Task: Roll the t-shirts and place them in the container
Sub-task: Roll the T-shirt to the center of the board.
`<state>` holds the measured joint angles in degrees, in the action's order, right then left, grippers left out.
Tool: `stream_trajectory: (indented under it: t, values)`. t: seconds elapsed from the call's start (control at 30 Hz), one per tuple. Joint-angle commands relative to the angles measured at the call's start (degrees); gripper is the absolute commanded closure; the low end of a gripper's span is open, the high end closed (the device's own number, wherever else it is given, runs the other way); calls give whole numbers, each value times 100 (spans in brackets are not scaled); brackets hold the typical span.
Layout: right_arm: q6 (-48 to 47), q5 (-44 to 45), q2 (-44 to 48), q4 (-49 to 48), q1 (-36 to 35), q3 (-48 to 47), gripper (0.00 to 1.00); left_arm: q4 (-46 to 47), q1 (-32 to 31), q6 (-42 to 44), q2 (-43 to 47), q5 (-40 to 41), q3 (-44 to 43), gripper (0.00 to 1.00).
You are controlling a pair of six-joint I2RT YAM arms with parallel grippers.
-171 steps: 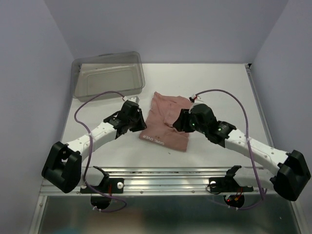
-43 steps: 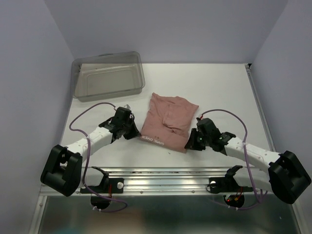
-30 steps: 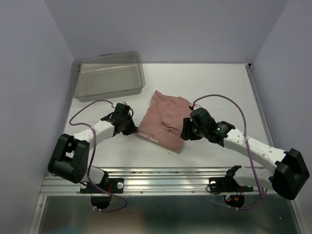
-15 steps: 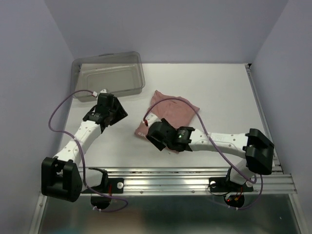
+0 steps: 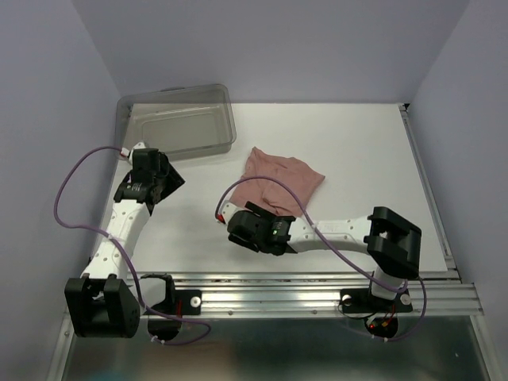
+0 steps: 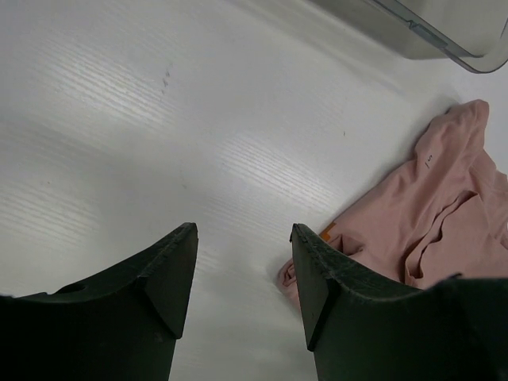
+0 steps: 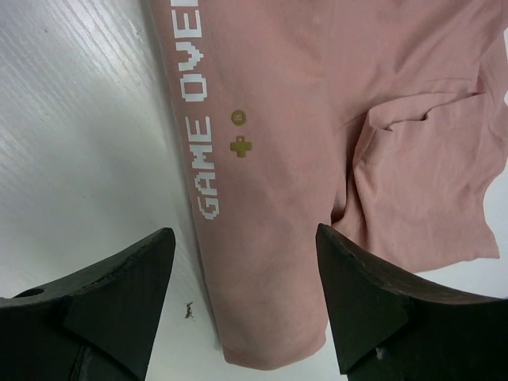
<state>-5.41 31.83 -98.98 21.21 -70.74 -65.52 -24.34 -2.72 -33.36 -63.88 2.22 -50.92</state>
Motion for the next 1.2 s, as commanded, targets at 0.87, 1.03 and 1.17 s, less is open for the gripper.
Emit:
stream_trajectory:
  t: [0.87, 1.03, 1.17]
  values:
    - [-206, 350, -860, -1550, 280, 566, 60, 149, 79, 155, 226, -195, 249, 39]
    - [-303, 86, -921, -1585, 280, 505, 79, 175, 88, 155, 244, -195, 293, 39]
    - [-259, -151, -773, -1576, 280, 496, 91, 166, 96, 190, 279, -362, 328, 39]
